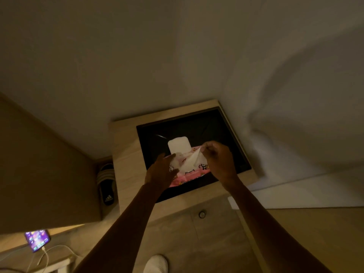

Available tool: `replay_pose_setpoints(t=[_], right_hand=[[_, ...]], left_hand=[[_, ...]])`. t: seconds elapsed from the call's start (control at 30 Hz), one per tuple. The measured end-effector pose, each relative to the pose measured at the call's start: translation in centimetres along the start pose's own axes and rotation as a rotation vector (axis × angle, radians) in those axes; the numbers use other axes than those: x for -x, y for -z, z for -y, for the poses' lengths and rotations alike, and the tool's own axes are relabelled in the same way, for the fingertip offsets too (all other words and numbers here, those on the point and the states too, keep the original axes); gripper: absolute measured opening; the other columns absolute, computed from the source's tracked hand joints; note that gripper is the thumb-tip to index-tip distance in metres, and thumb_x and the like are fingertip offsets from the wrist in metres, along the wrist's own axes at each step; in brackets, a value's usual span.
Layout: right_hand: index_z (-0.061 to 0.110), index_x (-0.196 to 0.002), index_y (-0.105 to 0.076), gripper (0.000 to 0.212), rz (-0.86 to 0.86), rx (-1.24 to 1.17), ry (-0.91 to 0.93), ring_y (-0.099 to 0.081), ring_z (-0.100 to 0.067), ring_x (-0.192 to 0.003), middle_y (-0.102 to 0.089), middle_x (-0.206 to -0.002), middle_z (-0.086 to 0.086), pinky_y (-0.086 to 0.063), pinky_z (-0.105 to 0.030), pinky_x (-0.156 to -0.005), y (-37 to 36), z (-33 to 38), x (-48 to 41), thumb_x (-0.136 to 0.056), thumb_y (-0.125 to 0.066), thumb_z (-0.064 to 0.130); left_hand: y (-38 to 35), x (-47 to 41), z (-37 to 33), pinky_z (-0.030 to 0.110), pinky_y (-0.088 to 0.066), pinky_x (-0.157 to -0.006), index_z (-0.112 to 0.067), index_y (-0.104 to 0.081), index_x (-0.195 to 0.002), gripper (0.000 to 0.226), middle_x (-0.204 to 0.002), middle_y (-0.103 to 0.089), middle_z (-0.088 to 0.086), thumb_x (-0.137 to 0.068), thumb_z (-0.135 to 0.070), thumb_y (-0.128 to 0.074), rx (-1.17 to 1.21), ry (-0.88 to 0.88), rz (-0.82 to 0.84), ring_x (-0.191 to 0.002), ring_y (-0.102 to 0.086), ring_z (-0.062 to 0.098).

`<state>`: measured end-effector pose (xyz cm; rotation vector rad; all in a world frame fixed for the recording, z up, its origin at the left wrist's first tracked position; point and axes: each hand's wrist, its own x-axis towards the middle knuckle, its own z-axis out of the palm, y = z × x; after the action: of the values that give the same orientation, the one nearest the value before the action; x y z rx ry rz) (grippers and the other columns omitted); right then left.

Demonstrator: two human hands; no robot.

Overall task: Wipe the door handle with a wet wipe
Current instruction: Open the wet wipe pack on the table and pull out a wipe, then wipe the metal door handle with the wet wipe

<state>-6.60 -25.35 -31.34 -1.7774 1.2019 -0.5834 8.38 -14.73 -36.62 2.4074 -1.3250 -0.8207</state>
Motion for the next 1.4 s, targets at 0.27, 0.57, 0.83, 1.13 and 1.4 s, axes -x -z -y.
replay_pose_setpoints(t=[0.27, 0.57, 0.83, 1.13, 1.4], right_hand=[[0.017, -0.086, -0.064, 0.006, -0.066, -0.059, -0.029, -0.061, -0.007, -0.080, -0.064, -0.084, 0.005, -0.050, -0.019, -0.069, 6.0, 7.9, 1.5, -0.089, -0.063, 0.012], [0.013, -0.094, -0.074, 0.013, 0.032, 0.000, -0.015, -0.065, -0.012, -0.088, -0.070, -0.093, -0.002, -0.052, -0.020, -0.075, 18.0, 20.8, 10.2, -0.090, -0.062, 0.008], [0.021, -0.090, -0.075, 0.018, -0.103, 0.066, -0.001, -0.067, -0.007, -0.085, -0.073, -0.091, 0.006, -0.054, -0.030, -0.076, 28.4, 28.4, 21.7, -0.091, -0.060, 0.012], [0.014, -0.104, -0.071, 0.026, -0.223, 0.164, -0.071, -0.067, -0.013, -0.083, -0.072, -0.093, 0.000, -0.054, -0.021, -0.068, 36.6, 29.7, 38.6, -0.084, -0.070, 0.030], [0.015, -0.079, -0.072, 0.015, -0.451, 0.210, -0.175, -0.068, -0.019, -0.076, -0.071, -0.081, -0.004, -0.059, -0.038, -0.069, 40.4, 28.1, 56.5, -0.082, -0.071, 0.030]], left_hand=[[7.2, 3.3, -4.7, 0.030, -0.035, -0.106, -0.024, -0.044, -0.138, 0.060, -0.141, -0.046, 0.002, -0.084, -0.036, -0.066, 0.168, -0.139, 0.016, -0.130, -0.042, 0.020], [19.0, 13.6, -16.8, 0.024, -0.046, -0.092, -0.019, -0.052, -0.131, 0.062, -0.127, -0.057, -0.003, -0.075, -0.032, -0.076, 0.499, -0.366, -0.055, -0.112, -0.055, 0.011], [23.2, 22.8, -25.2, 0.029, -0.052, -0.067, -0.008, -0.071, -0.078, 0.010, -0.078, -0.068, -0.003, -0.084, -0.014, -0.064, 0.475, -0.629, -0.024, -0.072, -0.063, 0.008], [23.9, 35.8, -33.4, 0.037, -0.054, -0.078, -0.010, -0.067, -0.084, 0.033, -0.087, -0.069, 0.007, -0.078, -0.042, -0.062, 0.539, -0.779, 0.252, -0.083, -0.065, 0.023], [20.1, 51.3, -37.7, 0.029, -0.058, -0.077, -0.009, -0.070, -0.095, 0.032, -0.094, -0.072, 0.010, -0.066, -0.017, -0.084, 0.305, -1.008, 0.552, -0.083, -0.069, 0.022]])
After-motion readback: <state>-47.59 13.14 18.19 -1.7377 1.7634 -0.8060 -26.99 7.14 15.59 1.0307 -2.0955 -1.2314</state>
